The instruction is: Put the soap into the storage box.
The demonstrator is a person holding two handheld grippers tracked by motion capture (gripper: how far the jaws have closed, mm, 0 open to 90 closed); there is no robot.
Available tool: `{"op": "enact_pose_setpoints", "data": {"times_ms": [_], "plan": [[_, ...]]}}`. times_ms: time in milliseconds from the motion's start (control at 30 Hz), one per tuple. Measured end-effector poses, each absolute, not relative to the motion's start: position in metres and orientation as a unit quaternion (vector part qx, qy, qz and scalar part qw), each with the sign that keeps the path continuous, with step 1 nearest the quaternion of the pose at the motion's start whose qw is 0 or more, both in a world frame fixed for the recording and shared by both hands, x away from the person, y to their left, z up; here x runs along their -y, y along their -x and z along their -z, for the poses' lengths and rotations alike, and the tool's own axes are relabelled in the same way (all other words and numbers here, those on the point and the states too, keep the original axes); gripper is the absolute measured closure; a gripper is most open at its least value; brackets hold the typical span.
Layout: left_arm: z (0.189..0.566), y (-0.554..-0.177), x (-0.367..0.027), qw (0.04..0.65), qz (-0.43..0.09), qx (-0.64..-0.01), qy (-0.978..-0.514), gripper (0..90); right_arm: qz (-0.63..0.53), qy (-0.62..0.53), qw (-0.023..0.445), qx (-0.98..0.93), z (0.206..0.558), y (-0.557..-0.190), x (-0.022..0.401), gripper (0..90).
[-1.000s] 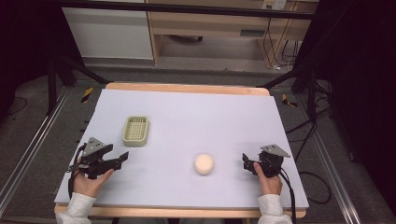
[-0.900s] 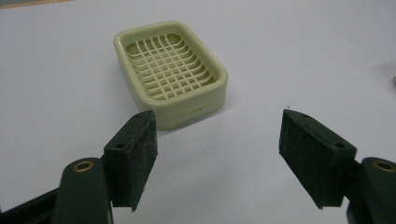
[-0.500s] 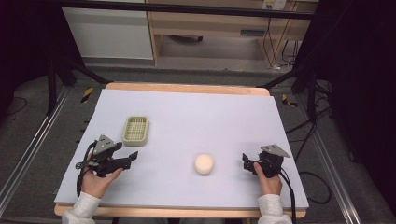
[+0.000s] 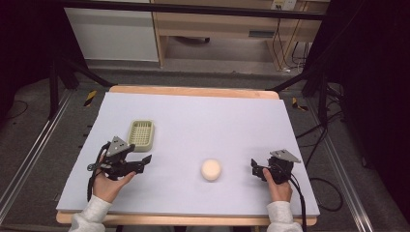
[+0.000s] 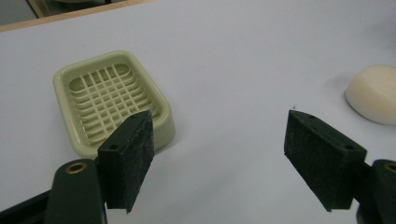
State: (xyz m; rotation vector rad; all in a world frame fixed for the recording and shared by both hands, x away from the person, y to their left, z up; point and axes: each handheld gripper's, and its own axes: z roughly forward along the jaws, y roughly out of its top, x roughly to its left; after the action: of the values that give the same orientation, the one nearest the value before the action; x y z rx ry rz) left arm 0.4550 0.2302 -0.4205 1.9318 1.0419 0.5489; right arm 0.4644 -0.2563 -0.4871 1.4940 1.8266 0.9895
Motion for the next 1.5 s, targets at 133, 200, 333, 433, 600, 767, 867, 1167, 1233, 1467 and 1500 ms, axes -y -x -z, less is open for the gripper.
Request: {"op": "enact_pose_setpoints", "data": {"times_ms": [133,200,333,433,600,767,867,1167,1233,1467,1500], "plan": [[0.419,-0.456,-0.223,0.426,-0.217,-0.410,-0.777,23.9,-0.371,-0.559,0.287,-0.684,0.487,-0.465,0.256,4.4],[0.418,-0.457,-0.220,0.426,-0.216,-0.408,-0.778,23.8,-0.371,-0.558,0.287,-0.685,0.487,-0.465,0.256,4.4],[0.417,-0.459,-0.214,0.429,-0.213,-0.405,-0.779,23.7,-0.370,-0.558,0.286,-0.685,0.487,-0.465,0.256,4.4],[0.416,-0.460,-0.210,0.429,-0.212,-0.400,-0.781,23.6,-0.370,-0.558,0.285,-0.686,0.487,-0.465,0.256,4.4],[0.415,-0.462,-0.201,0.429,-0.207,-0.394,-0.786,23.5,-0.369,-0.558,0.285,-0.686,0.487,-0.465,0.256,4.4],[0.412,-0.464,-0.193,0.429,-0.205,-0.387,-0.790,23.4,-0.369,-0.559,0.285,-0.686,0.487,-0.465,0.256,4.4],[0.410,-0.464,-0.188,0.429,-0.203,-0.382,-0.793,23.4,-0.369,-0.559,0.285,-0.686,0.487,-0.465,0.256,4.4],[0.407,-0.465,-0.178,0.432,-0.199,-0.373,-0.797,23.1,-0.369,-0.559,0.284,-0.686,0.487,-0.465,0.256,4.4],[0.406,-0.466,-0.174,0.433,-0.198,-0.371,-0.797,23.0,-0.368,-0.559,0.284,-0.686,0.487,-0.465,0.256,4.4],[0.407,-0.466,-0.165,0.432,-0.194,-0.365,-0.802,22.6,-0.368,-0.559,0.283,-0.687,0.487,-0.465,0.256,4.4],[0.407,-0.466,-0.165,0.432,-0.194,-0.365,-0.802,22.6,-0.368,-0.559,0.283,-0.687,0.487,-0.465,0.256,4.4]]}}
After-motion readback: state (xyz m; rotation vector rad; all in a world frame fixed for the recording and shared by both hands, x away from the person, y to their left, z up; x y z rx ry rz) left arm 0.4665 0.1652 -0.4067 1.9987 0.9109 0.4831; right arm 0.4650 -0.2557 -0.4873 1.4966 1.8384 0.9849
